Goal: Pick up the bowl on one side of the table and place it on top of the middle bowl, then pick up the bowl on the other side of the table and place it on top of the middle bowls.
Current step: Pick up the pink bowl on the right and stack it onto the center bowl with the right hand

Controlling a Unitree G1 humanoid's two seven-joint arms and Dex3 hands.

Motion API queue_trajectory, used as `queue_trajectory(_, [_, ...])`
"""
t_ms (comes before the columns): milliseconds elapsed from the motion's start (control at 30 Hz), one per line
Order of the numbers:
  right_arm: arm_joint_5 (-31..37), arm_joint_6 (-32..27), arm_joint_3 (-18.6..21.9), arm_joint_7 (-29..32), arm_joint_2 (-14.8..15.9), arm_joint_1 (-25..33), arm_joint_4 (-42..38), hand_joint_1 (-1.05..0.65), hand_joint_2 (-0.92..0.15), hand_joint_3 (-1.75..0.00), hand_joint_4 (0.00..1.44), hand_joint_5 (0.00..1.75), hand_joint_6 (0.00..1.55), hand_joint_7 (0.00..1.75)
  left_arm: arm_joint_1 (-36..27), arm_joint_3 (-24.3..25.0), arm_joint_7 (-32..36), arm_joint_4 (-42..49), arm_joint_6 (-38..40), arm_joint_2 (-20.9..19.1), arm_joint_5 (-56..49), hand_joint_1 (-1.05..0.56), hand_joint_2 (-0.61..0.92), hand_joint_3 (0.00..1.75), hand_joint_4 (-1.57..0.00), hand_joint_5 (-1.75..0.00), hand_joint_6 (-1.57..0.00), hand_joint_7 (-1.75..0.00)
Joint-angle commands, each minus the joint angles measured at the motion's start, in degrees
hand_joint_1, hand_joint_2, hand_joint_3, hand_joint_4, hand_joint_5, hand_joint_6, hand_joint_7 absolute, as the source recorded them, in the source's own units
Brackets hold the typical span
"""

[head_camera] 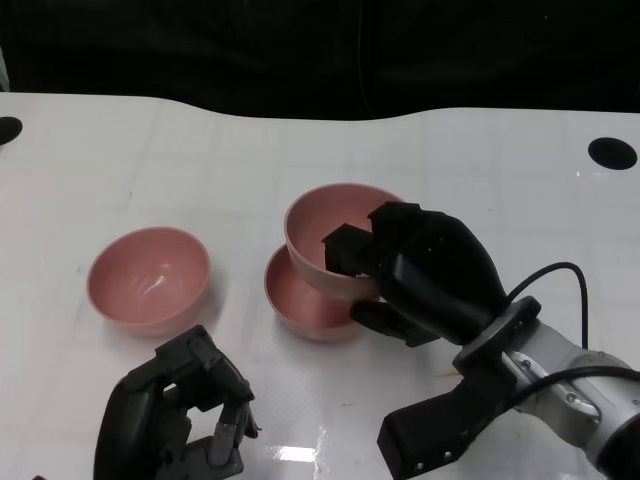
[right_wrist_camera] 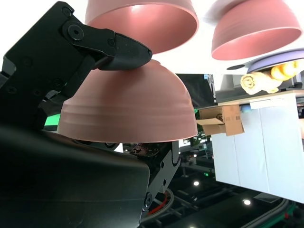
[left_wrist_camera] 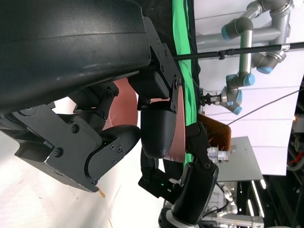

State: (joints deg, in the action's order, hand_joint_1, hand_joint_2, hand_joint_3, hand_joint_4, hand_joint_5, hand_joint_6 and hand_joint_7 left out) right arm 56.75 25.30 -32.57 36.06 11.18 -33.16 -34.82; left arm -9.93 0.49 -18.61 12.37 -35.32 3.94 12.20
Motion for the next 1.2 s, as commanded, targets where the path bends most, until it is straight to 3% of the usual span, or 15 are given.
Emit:
queue_trajectory(33, [0.7, 0.4, -2.2, 1.4, -1.2, -3.4, -5.5, -0.28, -0.45, -0.9, 0.98, 1.75, 0.97, 0.9, -0.5, -0.1, 0.4, -0.9, -0.2, -0.1, 0.2, -0.1, 0.5, 1.16, -0.85, -1.73, -0.8, -1.5])
queue_trajectory(67, [0.7, 0.5, -2.7, 1.5, -1.4, -3.9, -6.6, -0.31, -0.59, -0.62, 0.97, 1.75, 1.12, 0.51, -0.6, -0.1, 0.5, -1.0, -0.1, 0.0, 0.1, -0.1, 0.5, 1.16, -0.85, -1.73, -0.8, -1.5])
queue_trajectory(133, [0.6, 0.6, -3.2, 2.1, -1.5, -4.4, -7.6, -0.32, -0.67, -0.46, 0.97, 1.75, 1.21, 0.28, -0.6, -0.2, 0.5, -1.0, -0.1, 0.0, 0.1, -0.1, 0.5, 1.17, -0.86, -1.73, -0.8, -1.51])
queue_trajectory(333, [0.2, 0.7, -4.0, 3.0, -1.4, -5.1, -8.6, -0.32, -0.7, -0.4, 0.97, 1.75, 1.24, 0.21, -0.6, -0.2, 0.5, -1.0, -0.1, 0.0, 0.0, -0.1, 0.49, 1.17, -0.86, -1.73, -0.8, -1.51])
queue_trajectory(367, [-1.9, 1.3, -4.2, -2.9, -2.6, -5.8, -10.9, -0.33, -0.72, -0.39, 0.83, 1.6, 1.14, 0.16, -0.5, -0.2, 0.5, -0.8, -0.2, 0.1, -0.1, -0.1, 0.49, 1.16, -0.86, -1.73, -0.8, -1.5])
queue_trajectory(400, [-3.6, 1.7, -4.3, -7.4, -3.4, -6.4, -12.6, -0.35, -0.76, -0.36, 0.64, 1.13, 0.91, 0.09, -0.5, -0.3, 0.5, -0.7, -0.3, 0.1, -0.2, -0.1, 0.5, 1.14, -0.85, -1.72, -0.81, -1.48])
queue_trajectory(433, [-4.8, 2.1, -4.4, -10.6, -3.9, -6.8, -13.8, -0.37, -0.81, -0.29, 0.6, 0.68, 0.78, 0.04, -0.5, -0.3, 0.6, -0.6, -0.4, 0.2, -0.3, -0.11, 0.51, 1.12, -0.85, -1.72, -0.82, -1.47])
queue_trajectory(500, [-4.7, 0.0, -5.1, -15.2, -4.1, -7.2, -13.9, -0.53, -0.88, -0.26, 0.41, 0.32, 0.52, 0.01, -0.5, -0.4, 0.6, -0.6, -0.7, 0.2, -0.4, -0.11, 0.51, 1.1, -0.85, -1.72, -0.82, -1.46])
queue_trajectory(567, [-4.7, -1.8, -5.5, -18.7, -3.6, -7.0, -12.5, -0.68, -0.91, -0.3, 0.25, 0.16, 0.34, 0.0, -0.7, -0.4, 0.8, -0.9, -0.4, 0.3, -0.5, -0.12, 0.51, 1.09, -0.85, -1.72, -0.82, -1.46])
queue_trajectory(867, [-7.0, -3.1, -4.4, -25.2, -1.5, -5.1, -6.8, -0.92, -0.92, -0.43, 0.1, 0.09, 0.14, 0.0, -0.8, -0.4, 1.6, -1.3, 0.2, 0.1, -1.3, -0.11, 0.53, 1.06, -0.84, -1.72, -0.81, -1.47])
queue_trajectory(1033, [-7.7, -3.5, -4.0, -26.7, -0.1, -4.0, -3.3, -0.95, -0.92, -0.43, 0.08, 0.09, 0.11, 0.0, -0.8, -0.5, 2.1, -1.2, -0.1, 0.1, -1.8, -0.1, 0.55, 1.02, -0.84, -1.71, -0.81, -1.46])
queue_trajectory(1100, [-7.7, -3.7, -3.6, -26.9, 0.7, -3.4, -1.0, -0.96, -0.92, -0.43, 0.08, 0.09, 0.12, 0.0, -0.7, -0.4, 2.1, -1.1, -0.2, -0.1, -1.8, -0.1, 0.56, 1.01, -0.84, -1.71, -0.8, -1.47])
queue_trajectory(1200, [-8.8, -4.6, -0.8, -28.8, 4.0, -0.2, 8.7, -0.96, -0.92, -0.42, 0.08, 0.1, 0.12, 0.0, -0.1, -0.4, 0.9, -0.4, -0.2, -0.4, -0.3, -0.11, 0.57, 0.99, -0.85, -1.71, -0.8, -1.47])
